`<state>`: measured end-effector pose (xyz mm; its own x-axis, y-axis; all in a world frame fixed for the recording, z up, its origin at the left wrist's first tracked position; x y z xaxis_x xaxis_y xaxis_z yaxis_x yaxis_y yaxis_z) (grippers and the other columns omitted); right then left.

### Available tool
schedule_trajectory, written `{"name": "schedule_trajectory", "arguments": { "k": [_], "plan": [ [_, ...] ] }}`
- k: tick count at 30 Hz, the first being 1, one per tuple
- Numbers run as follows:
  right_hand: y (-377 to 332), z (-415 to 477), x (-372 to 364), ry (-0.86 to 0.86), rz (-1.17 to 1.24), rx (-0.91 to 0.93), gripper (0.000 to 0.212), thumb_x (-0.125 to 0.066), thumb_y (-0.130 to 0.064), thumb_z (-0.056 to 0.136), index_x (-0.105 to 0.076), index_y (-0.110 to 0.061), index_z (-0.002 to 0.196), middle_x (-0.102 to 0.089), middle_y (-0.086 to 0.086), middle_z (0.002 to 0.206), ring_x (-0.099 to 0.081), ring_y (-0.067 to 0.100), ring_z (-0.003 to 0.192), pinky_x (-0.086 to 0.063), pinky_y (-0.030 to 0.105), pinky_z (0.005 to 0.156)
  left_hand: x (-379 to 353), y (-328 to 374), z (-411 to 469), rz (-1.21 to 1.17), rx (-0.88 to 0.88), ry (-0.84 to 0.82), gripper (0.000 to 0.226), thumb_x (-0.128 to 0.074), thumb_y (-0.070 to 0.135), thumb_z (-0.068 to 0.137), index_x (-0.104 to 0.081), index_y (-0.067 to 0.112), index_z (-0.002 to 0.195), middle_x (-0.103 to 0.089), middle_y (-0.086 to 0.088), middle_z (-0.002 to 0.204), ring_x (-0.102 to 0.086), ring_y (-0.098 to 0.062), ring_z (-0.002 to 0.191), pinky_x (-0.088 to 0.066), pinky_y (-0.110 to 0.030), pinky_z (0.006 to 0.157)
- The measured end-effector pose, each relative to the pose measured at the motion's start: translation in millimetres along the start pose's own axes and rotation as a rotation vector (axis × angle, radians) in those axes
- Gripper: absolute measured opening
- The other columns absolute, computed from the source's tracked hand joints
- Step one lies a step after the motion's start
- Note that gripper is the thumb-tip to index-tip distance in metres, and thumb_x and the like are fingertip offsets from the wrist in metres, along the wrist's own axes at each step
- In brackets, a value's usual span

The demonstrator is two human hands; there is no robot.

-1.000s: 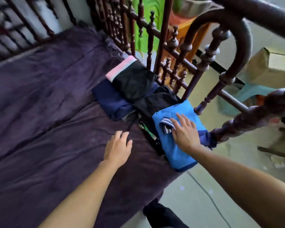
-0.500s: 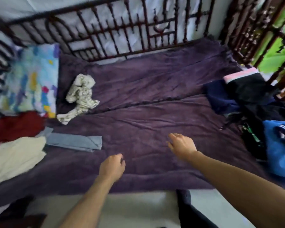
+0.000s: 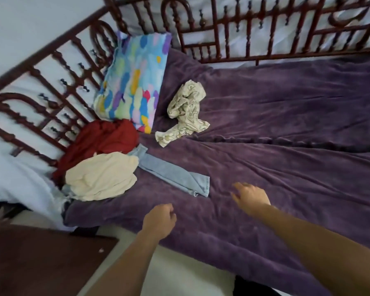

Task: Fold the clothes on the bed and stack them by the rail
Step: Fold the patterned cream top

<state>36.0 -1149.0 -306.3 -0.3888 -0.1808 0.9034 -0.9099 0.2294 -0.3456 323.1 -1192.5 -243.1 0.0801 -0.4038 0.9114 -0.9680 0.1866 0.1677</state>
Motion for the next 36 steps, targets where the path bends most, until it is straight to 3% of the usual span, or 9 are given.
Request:
{"name": "schedule_trajectory", "arguments": {
  "k": [5, 10, 19, 23, 25, 28, 30, 33, 36],
  "plan": [
    [-65, 56, -22, -0.124, -0.005, 0.045, 0.034, -0.046, -0.042, 0.094, -0.052, -0.023, 0.121, -0.06, 0.0, 0.122, -0.06, 0.027, 0.106, -0.049, 0.036, 0.081, 21, -65, 44, -0.08, 0.079, -0.032, 0.03, -0.052, 0.034, 0.092, -0.06, 0.021, 0.117, -0.064, 0.0, 0.117, -0.059, -0.02, 0.111, -0.045, -0.03, 0.088],
    [-124, 116, -35, -0.202, -0.048, 0.031, 0.039, -0.046, -0.037, 0.094, -0.048, -0.024, 0.131, -0.056, 0.0, 0.129, -0.059, 0.025, 0.111, -0.049, 0.036, 0.086, 29, -130, 87, -0.069, 0.081, -0.057, 0.028, -0.05, 0.033, 0.091, -0.061, 0.022, 0.114, -0.061, 0.001, 0.117, -0.057, -0.019, 0.112, -0.043, -0.03, 0.089],
    [-211, 289, -77, -0.203, -0.119, -0.117, 0.039, -0.049, -0.03, 0.091, -0.048, -0.022, 0.13, -0.05, 0.006, 0.132, -0.055, 0.03, 0.113, -0.047, 0.038, 0.084, 45, -250, 249, 0.157, -0.075, -0.084, 0.032, -0.044, 0.032, 0.093, -0.053, 0.021, 0.122, -0.052, -0.003, 0.117, -0.051, -0.022, 0.106, -0.041, -0.035, 0.085],
    [-242, 384, -104, -0.177, -0.121, -0.179, 0.04, -0.051, -0.023, 0.089, -0.05, -0.022, 0.129, -0.052, 0.007, 0.129, -0.053, 0.031, 0.115, -0.05, 0.041, 0.084, 41, -300, 307, 0.219, -0.061, -0.009, 0.042, -0.05, 0.029, 0.09, -0.052, 0.018, 0.13, -0.041, -0.011, 0.143, -0.035, -0.028, 0.134, -0.032, -0.04, 0.104],
    [-247, 427, -118, -0.114, -0.149, -0.177, 0.056, -0.058, -0.023, 0.085, -0.04, -0.023, 0.138, -0.048, 0.009, 0.135, -0.045, 0.032, 0.124, -0.046, 0.046, 0.091, 36, -319, 326, 0.233, -0.081, 0.031, 0.05, -0.059, 0.023, 0.085, -0.052, 0.013, 0.133, -0.034, -0.018, 0.149, -0.027, -0.035, 0.14, -0.028, -0.048, 0.109],
    [-248, 478, -134, -0.129, -0.298, -0.147, 0.086, -0.066, -0.028, 0.081, -0.014, -0.026, 0.149, -0.016, 0.01, 0.156, -0.011, 0.03, 0.146, -0.029, 0.055, 0.107, 23, -336, 349, 0.276, -0.107, 0.018, 0.057, -0.067, 0.02, 0.076, -0.053, 0.012, 0.131, -0.036, -0.02, 0.147, -0.03, -0.041, 0.137, -0.028, -0.054, 0.108],
    [-241, 499, -146, -0.174, -0.331, -0.175, 0.077, -0.062, -0.029, 0.087, -0.018, -0.026, 0.149, -0.008, 0.007, 0.159, -0.001, 0.027, 0.148, -0.02, 0.055, 0.112, 14, -340, 361, 0.313, -0.115, 0.005, 0.058, -0.068, 0.022, 0.073, -0.054, 0.013, 0.129, -0.039, -0.021, 0.145, -0.033, -0.043, 0.133, -0.029, -0.054, 0.107],
    [-231, 504, -150, -0.132, -0.222, -0.167, 0.041, -0.057, -0.026, 0.09, -0.05, -0.018, 0.13, -0.043, 0.01, 0.143, -0.034, 0.031, 0.136, -0.03, 0.05, 0.105, 5, -338, 369, 0.364, -0.095, -0.019, 0.052, -0.071, 0.022, 0.067, -0.062, 0.011, 0.116, -0.046, -0.024, 0.136, -0.038, -0.047, 0.127, -0.032, -0.056, 0.102],
    [-220, 476, -135, 0.059, -0.042, -0.149, 0.018, -0.051, -0.024, 0.091, -0.054, -0.011, 0.105, -0.063, 0.019, 0.107, -0.06, 0.042, 0.093, -0.041, 0.043, 0.076, 8, -326, 369, 0.384, -0.077, -0.037, 0.043, -0.07, 0.025, 0.07, -0.064, 0.013, 0.11, -0.046, -0.021, 0.135, -0.038, -0.043, 0.128, -0.032, -0.056, 0.1]
  ]
}}
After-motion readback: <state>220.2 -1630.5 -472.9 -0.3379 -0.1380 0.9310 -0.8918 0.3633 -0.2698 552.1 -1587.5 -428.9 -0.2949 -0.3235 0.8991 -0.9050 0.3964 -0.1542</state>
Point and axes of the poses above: each hand's wrist, its own z-axis towards the middle knuckle, its own x-axis out of the back of the hand, y = z × x, the point moved 1 cm from there along z, towards the middle knuckle
